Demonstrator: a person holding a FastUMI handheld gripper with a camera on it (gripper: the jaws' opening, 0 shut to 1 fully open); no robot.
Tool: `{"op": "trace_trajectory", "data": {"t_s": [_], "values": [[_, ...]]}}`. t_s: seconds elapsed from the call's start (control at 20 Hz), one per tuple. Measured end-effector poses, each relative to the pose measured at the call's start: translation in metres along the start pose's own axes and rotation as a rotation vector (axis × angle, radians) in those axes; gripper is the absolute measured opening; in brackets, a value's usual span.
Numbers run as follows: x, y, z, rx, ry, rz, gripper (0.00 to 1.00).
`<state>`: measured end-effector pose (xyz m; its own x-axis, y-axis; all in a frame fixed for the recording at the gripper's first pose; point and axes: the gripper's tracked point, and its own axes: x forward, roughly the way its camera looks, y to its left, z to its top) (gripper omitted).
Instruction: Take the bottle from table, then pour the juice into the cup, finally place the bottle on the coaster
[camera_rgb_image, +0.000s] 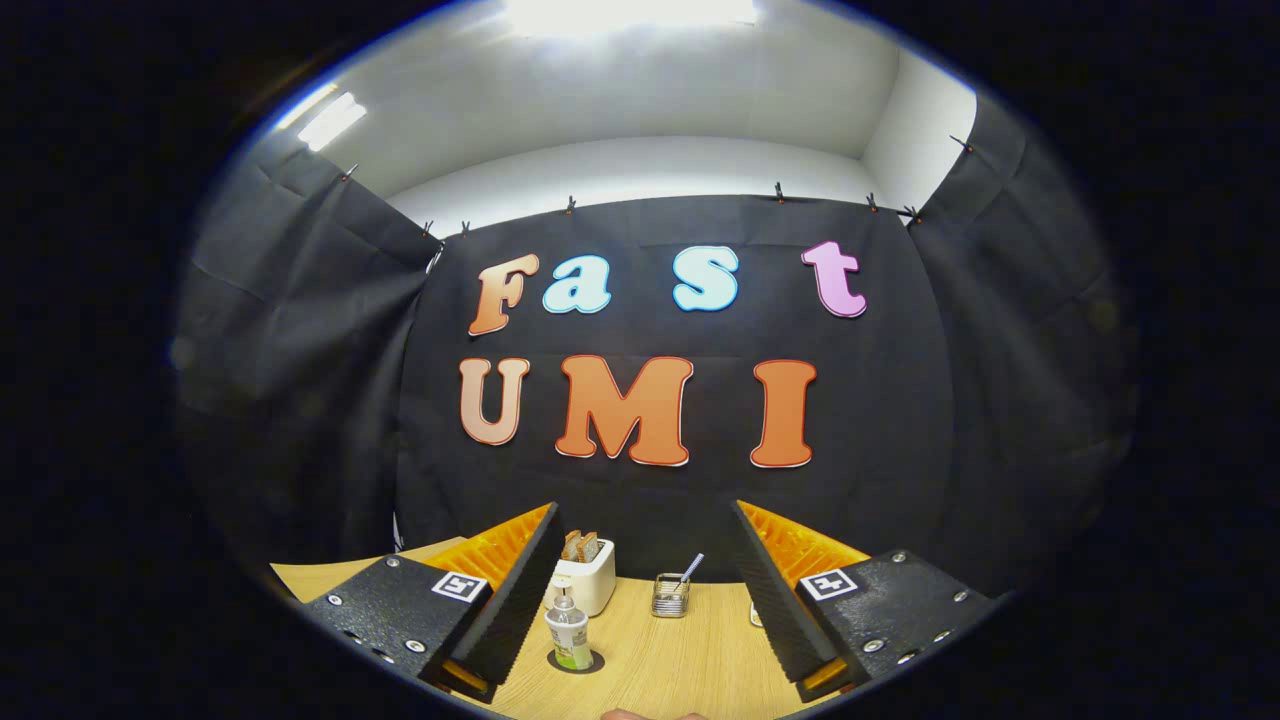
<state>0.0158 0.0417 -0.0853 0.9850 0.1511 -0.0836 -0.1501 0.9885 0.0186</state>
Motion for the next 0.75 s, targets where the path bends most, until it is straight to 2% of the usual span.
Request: {"op": "trace_trajectory", "data": {"t_s": [0.55, 0.75], "values": [[0.004, 0.006, -0.005, 0.009, -0.006, 0.067, 0.98], [0.002, 0.007, 0.004, -0.007, -0.041, 0.062, 0.98]]}}
